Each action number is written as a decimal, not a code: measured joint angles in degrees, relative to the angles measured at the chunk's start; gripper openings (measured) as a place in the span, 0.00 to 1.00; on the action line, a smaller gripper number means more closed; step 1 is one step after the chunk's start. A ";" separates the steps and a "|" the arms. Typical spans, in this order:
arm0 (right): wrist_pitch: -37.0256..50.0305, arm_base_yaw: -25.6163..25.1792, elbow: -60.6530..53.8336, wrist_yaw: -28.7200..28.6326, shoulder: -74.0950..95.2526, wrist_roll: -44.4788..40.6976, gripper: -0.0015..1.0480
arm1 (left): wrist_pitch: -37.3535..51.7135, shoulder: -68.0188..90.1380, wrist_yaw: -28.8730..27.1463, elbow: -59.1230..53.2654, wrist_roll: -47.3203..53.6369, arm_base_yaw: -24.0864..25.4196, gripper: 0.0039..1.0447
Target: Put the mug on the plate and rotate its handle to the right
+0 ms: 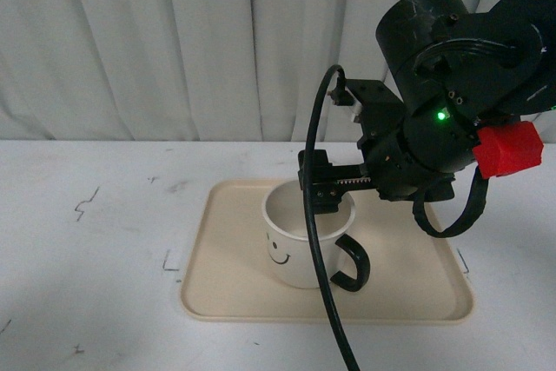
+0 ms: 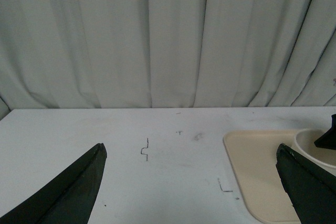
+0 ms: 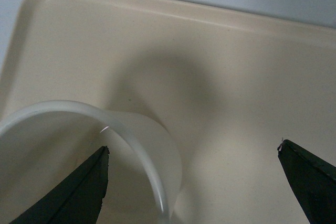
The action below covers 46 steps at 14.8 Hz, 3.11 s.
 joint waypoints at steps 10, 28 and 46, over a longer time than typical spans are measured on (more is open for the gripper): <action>-0.50 0.37 0.33 1.29 0.94 -0.85 0.64 | 0.00 0.00 0.00 0.00 0.00 0.00 0.94; -26.99 -4.17 16.81 -13.14 4.59 -64.11 0.03 | 0.02 0.00 0.00 0.00 0.00 0.00 0.94; 57.24 -13.40 -40.37 13.86 -36.61 -9.46 0.28 | 0.04 0.00 0.02 0.00 0.00 0.02 0.94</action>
